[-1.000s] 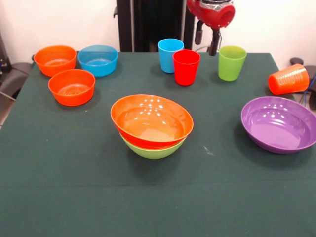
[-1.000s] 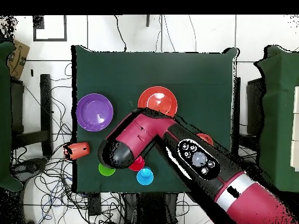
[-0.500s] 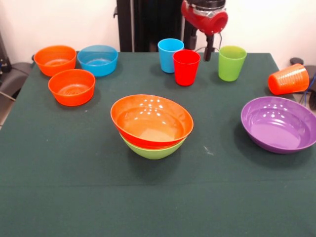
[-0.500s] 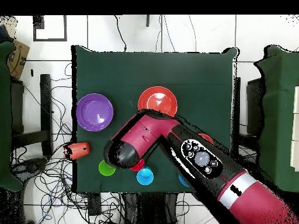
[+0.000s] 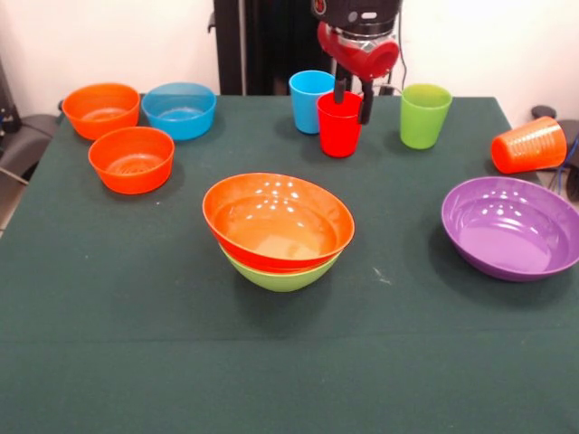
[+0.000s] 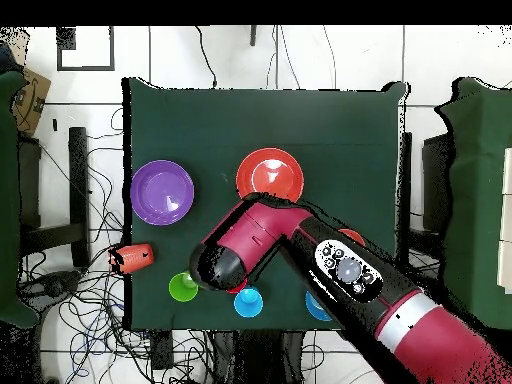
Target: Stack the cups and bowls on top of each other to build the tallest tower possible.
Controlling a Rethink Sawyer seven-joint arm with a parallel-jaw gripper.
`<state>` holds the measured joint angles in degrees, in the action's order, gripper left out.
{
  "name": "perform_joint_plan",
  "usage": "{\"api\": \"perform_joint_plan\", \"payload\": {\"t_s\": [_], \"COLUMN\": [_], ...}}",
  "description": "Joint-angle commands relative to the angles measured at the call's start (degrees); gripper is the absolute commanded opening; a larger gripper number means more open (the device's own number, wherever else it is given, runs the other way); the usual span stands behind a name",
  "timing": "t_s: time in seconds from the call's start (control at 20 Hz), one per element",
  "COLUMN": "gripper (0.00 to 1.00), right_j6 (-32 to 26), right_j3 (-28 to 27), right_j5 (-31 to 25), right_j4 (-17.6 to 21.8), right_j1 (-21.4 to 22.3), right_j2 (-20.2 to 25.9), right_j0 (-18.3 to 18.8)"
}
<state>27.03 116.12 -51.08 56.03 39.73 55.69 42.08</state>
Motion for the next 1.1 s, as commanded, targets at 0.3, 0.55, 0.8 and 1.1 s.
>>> {"api": "perform_joint_plan", "payload": {"t_s": [0.3,0.55,0.8,1.1], "gripper": [1.0,1.0,1.0,1.0], "right_j6": [-2.0,-2.2,0.0,1.8], "right_j3": [4.8,5.6,6.5,7.2], "right_j5": [1.5,1.2,2.8,4.6], "right_j4": [2.2,1.7,3.1,5.1], "right_j1": [-0.9,0.1,-0.7,-1.4], "right_j2": [-3.3,-3.0,-3.5,-4.6], "right_j0": [0.8,1.4,0.6,0.3]}}
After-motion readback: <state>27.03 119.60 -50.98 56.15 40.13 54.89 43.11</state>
